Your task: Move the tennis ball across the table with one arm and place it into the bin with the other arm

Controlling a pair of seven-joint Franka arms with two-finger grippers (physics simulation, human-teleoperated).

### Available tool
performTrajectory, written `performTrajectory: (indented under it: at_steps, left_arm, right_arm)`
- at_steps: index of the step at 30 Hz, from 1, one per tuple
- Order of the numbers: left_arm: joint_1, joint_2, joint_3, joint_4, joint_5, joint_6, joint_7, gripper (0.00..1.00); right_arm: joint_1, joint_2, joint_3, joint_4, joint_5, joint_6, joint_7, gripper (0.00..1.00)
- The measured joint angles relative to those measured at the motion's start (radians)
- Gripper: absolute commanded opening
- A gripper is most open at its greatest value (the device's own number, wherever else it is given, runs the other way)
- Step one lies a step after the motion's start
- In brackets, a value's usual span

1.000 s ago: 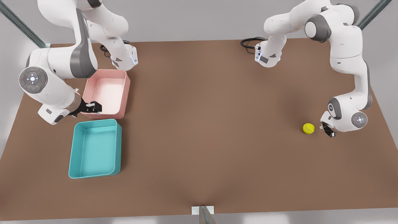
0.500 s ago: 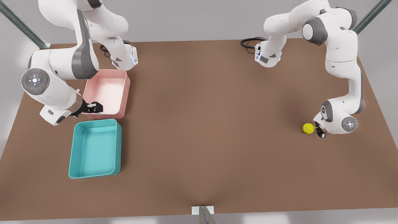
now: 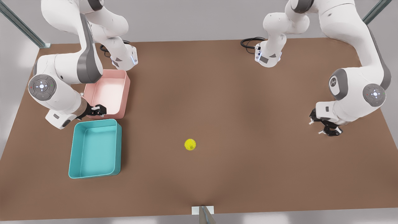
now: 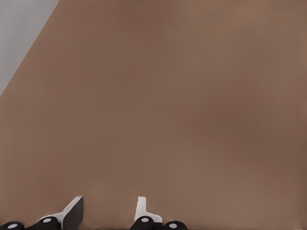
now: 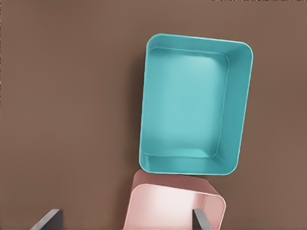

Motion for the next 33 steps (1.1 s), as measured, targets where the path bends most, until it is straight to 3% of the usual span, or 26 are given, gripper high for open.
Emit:
performTrajectory:
  at_steps: [4,10,24,33]
  left_arm:
    - [0.009,-0.01,0.007,0.055,-0.048,-0.198,-0.201,1.0]
    - [0.039,-0.003,0.007,0.079,-0.055,-0.321,-0.424,1.0]
    - [0.035,0.018,0.005,0.092,-0.02,-0.384,-0.729,1.0]
    - [0.035,0.03,0.005,0.101,-0.019,-0.389,-0.83,1.0]
  right_arm:
    - [0.037,0.165,0.0,0.088,0.053,0.061,0.006,1.0]
    - [0.063,0.28,0.0,0.088,0.082,0.208,0.033,1.0]
    - [0.066,0.348,-0.002,-0.027,0.069,0.332,0.046,1.0]
    - [0.118,0.464,-0.009,0.05,0.01,0.34,-0.239,1.0]
